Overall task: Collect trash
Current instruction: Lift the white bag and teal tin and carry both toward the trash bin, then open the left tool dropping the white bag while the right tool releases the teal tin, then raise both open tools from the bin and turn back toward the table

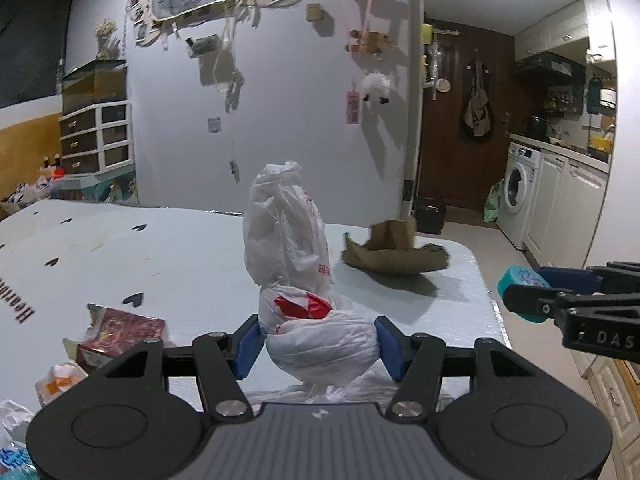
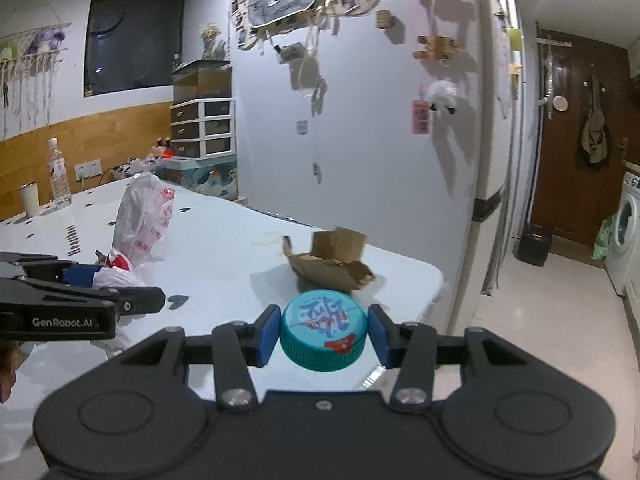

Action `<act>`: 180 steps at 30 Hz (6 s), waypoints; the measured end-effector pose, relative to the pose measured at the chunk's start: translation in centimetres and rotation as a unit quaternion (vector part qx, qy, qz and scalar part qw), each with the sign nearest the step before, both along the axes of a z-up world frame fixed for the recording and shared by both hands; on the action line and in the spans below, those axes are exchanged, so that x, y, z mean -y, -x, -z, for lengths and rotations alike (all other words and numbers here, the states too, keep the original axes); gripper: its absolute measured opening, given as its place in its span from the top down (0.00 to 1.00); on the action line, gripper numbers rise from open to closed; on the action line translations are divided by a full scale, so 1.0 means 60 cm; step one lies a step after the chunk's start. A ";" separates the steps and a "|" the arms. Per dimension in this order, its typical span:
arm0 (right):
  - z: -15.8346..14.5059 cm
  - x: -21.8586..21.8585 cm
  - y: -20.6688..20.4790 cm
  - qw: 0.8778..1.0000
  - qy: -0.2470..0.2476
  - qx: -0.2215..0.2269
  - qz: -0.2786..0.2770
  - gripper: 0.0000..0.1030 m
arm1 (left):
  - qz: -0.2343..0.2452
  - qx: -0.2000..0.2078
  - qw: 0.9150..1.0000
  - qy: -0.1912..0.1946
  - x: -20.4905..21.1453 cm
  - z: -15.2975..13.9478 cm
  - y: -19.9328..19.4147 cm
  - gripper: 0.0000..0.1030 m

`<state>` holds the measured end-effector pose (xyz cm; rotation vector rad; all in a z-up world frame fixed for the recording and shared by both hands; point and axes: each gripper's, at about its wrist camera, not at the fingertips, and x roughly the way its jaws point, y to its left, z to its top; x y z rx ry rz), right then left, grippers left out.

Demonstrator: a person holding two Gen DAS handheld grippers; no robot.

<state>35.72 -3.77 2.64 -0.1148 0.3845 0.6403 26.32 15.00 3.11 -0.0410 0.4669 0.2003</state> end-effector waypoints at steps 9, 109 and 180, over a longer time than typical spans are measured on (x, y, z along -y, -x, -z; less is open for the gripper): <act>0.000 0.100 0.031 0.999 -0.014 -0.004 0.033 0.53 | 0.042 0.004 0.999 -0.013 0.087 -0.002 0.010 0.41; 0.609 0.349 -0.126 0.903 0.280 -0.325 0.027 0.53 | 0.200 -0.452 0.869 0.012 0.442 0.706 -0.271 0.29; 0.473 0.458 -0.029 0.910 0.154 -0.361 0.132 0.00 | 0.179 -0.397 0.900 -0.025 0.428 0.505 -0.176 0.00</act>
